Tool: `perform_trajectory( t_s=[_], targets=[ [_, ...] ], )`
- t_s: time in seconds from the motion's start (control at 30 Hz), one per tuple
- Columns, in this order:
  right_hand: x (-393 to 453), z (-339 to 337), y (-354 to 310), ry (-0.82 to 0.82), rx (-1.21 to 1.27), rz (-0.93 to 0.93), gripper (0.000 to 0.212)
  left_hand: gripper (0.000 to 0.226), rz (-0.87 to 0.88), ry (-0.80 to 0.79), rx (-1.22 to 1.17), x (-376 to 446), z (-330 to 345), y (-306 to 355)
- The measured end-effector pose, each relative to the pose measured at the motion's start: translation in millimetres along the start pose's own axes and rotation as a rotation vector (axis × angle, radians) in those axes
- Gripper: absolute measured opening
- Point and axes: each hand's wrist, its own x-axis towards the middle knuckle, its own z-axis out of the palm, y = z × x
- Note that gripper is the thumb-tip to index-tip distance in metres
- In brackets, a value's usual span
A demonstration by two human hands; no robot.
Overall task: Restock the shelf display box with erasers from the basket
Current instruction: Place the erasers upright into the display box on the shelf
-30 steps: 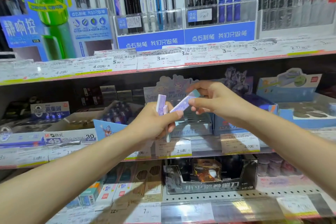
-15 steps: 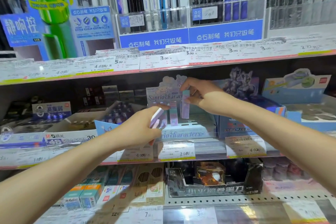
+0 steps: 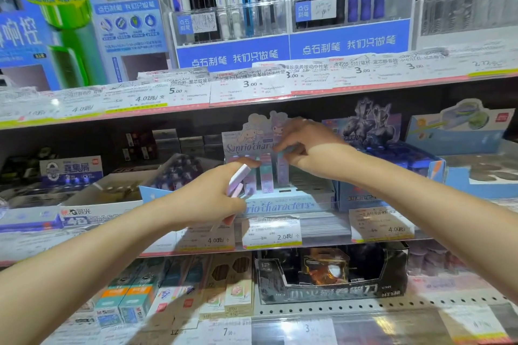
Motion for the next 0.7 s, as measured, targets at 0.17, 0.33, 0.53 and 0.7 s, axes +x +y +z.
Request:
perform_trajectory(
  t_s=[0.17,0.33,0.53,0.7],
  targets=[
    [4,-9,-1,-0.184,0.012,0.082,0.048,0.060,-0.009,-0.016,0.000,-2,2,2],
    [3,-15,-7,-0.219,0.055,0.115,0.044,0.065,-0.039,-0.059,-0.046,-4,-5,5],
    [15,-16,-8,-0.348,0.092,0.178,0.041,0.069,-0.025,-0.109,-0.016,-4,-10,11],
    [-1,-17,-8,-0.238,0.089,0.129,0.045,0.074,-0.032,-0.122,0.020,-4,-10,10]
  ],
)
